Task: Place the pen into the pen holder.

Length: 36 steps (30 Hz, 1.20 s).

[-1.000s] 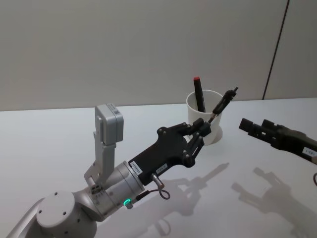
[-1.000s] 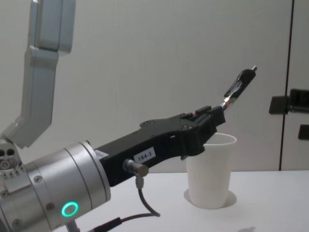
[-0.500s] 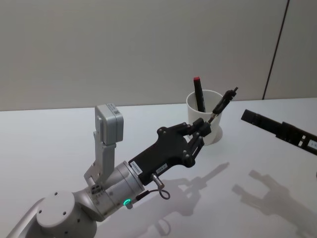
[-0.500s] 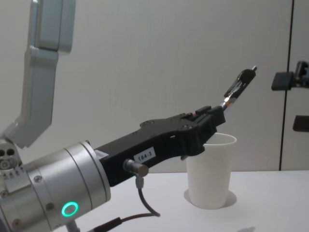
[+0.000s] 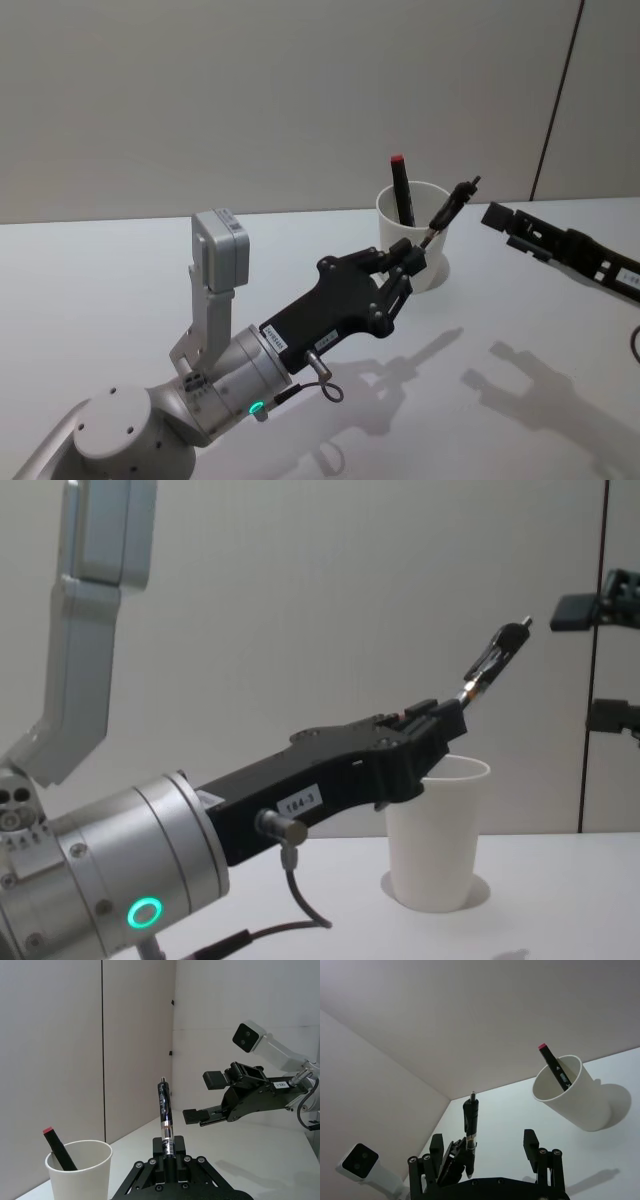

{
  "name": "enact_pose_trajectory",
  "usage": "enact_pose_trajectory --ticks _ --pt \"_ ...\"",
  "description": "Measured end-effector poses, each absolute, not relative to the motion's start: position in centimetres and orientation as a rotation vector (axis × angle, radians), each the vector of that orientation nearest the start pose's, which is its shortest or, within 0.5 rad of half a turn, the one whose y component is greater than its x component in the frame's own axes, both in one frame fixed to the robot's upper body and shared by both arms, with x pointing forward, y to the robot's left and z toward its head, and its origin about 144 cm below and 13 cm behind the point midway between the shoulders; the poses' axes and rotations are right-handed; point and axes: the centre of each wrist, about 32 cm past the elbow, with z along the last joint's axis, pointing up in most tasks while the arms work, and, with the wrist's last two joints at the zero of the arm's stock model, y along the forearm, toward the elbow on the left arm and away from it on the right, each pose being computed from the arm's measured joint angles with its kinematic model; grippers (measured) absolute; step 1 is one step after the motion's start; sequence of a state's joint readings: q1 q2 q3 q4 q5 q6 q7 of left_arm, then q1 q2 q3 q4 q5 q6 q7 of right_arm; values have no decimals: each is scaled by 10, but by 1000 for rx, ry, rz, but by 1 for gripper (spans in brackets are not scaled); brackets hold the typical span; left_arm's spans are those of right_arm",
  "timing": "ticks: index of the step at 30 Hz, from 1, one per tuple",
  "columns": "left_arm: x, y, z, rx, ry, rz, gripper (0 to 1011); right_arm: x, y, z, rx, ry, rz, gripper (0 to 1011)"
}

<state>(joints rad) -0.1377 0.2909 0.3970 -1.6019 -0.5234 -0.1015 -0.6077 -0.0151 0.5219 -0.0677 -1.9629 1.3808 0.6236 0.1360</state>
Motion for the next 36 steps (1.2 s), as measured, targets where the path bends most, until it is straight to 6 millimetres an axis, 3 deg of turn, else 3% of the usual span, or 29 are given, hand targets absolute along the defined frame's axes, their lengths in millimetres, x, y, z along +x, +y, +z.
enact_pose_trajectory --ticks 36 --pt "474 189 1173 -254 12 576 128 450 -258 1270 327 792 -720 1001"
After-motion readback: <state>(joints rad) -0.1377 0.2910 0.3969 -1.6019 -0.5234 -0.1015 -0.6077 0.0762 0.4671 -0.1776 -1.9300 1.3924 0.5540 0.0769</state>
